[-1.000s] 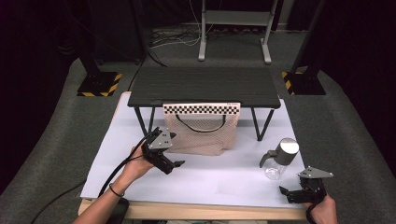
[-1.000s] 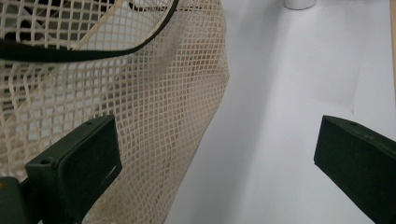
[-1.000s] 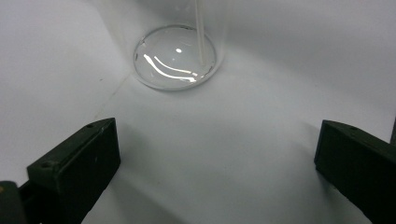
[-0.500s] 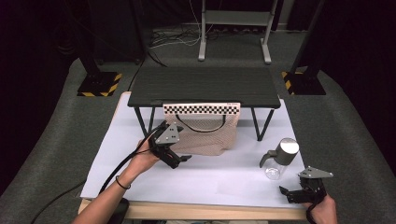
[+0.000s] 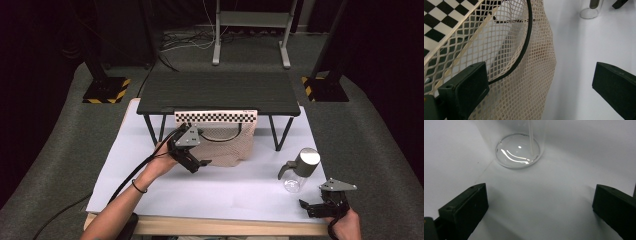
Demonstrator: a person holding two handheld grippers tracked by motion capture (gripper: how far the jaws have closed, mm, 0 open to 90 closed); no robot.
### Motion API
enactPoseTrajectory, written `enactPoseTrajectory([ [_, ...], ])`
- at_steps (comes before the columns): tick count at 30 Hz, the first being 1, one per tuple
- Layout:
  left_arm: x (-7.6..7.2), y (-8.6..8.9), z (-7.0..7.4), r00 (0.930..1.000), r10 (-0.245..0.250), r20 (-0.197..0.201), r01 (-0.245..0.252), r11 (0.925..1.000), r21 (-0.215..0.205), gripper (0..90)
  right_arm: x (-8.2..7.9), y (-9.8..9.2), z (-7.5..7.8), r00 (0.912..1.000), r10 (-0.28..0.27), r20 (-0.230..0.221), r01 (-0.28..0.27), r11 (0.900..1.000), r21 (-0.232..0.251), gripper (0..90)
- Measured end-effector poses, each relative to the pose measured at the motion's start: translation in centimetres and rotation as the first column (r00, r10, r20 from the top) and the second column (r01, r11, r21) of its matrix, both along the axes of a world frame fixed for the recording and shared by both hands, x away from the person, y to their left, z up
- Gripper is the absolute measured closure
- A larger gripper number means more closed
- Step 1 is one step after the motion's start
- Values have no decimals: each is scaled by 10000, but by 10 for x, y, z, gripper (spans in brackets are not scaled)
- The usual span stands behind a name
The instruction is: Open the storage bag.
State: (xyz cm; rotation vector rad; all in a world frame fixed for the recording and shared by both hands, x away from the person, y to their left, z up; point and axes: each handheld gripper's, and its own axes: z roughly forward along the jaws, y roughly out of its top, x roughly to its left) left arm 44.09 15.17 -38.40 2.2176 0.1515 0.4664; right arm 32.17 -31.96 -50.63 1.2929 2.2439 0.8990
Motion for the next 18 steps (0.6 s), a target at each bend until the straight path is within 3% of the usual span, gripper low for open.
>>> enactPoseTrajectory([
  [4, 4, -6, 1, 9998, -165, 131, 165, 9999, -4, 1, 0, 0, 0, 10000, -5, 5, 5, 10000, 10, 0],
  [12, 19, -16, -9, 9996, -144, 245, 132, 9989, 457, 1, 0, 0, 0, 10000, 0, 0, 0, 10000, 10, 0],
  [18, 29, -20, -18, 10000, -74, -19, 75, 9977, 668, 1, 0, 0, 0, 10000, 1, 7, -1, 10000, 12, 0],
])
